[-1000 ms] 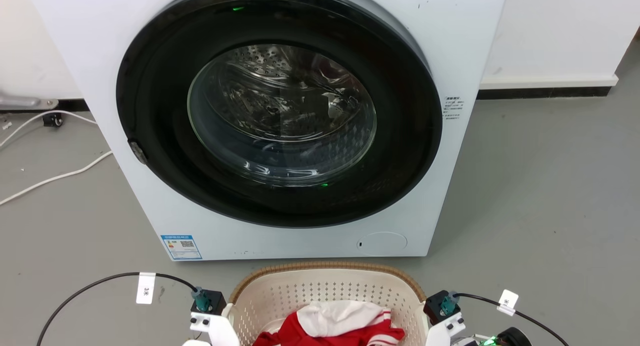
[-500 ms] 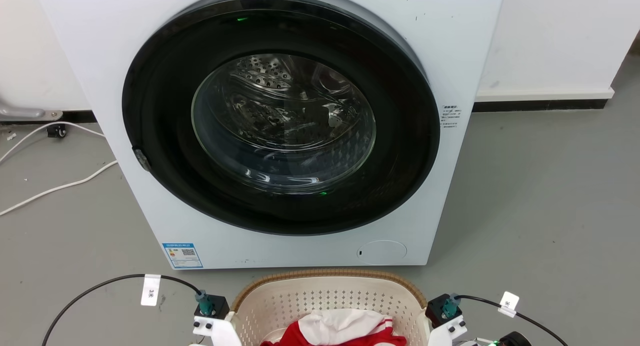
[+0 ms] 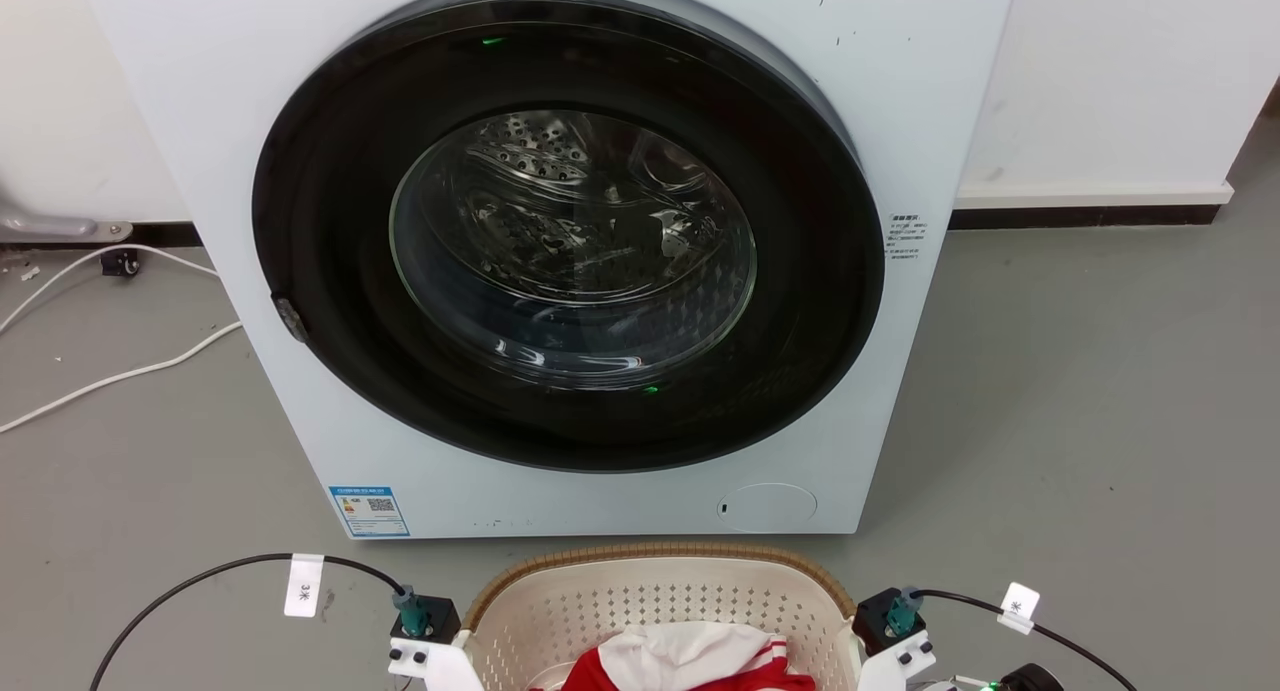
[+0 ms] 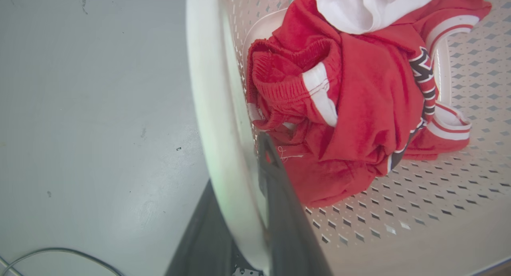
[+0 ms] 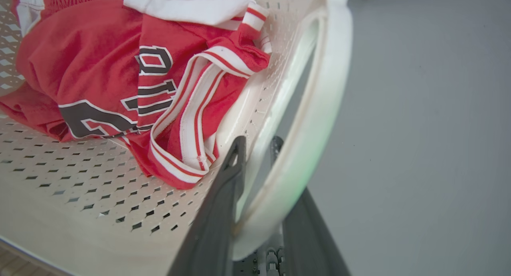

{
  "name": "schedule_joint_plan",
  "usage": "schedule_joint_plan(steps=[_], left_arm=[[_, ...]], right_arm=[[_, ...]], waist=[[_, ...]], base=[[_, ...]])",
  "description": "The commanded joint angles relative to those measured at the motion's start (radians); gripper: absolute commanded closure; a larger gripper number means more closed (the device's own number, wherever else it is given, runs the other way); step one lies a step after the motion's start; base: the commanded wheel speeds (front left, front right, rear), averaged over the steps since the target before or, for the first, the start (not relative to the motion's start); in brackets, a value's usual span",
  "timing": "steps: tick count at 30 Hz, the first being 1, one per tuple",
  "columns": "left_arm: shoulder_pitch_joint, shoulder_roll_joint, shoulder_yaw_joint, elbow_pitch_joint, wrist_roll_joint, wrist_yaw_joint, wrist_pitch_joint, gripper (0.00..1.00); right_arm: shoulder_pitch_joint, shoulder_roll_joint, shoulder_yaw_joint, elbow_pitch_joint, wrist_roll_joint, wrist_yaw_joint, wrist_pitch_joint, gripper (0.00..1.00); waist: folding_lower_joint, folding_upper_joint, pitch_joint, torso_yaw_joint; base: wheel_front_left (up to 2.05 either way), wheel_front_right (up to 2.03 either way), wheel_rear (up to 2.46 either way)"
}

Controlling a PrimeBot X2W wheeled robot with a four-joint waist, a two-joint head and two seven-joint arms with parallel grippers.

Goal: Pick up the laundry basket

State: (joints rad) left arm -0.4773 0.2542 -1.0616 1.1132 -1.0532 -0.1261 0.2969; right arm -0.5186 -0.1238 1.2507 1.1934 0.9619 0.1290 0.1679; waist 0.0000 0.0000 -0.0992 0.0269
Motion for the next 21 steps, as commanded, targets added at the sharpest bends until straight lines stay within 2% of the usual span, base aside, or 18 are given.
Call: schedule_joint_plan(steps=[1,21], left_arm=[[-0.012,-0.004,-0.007,-0.002,-0.002,-0.006,-0.002,1.00],[-0.022,-0.006,-0.065,0.015,-0.064,-0.006,-0.018,1.00]], right_arm=[[-0.025,0.001,0.004,-0.004,0.003,0.003,-0.011,1.00],[-0.023,-0.002,0.025,-0.007,0.025,0.003,-0.002,1.00]], waist=[[0.0000,0.0000,0.000,0.000],[0.0000,0.0000,-0.001,0.000]], base=[[0.00,0.00,0.00],[0.00,0.00,0.00]])
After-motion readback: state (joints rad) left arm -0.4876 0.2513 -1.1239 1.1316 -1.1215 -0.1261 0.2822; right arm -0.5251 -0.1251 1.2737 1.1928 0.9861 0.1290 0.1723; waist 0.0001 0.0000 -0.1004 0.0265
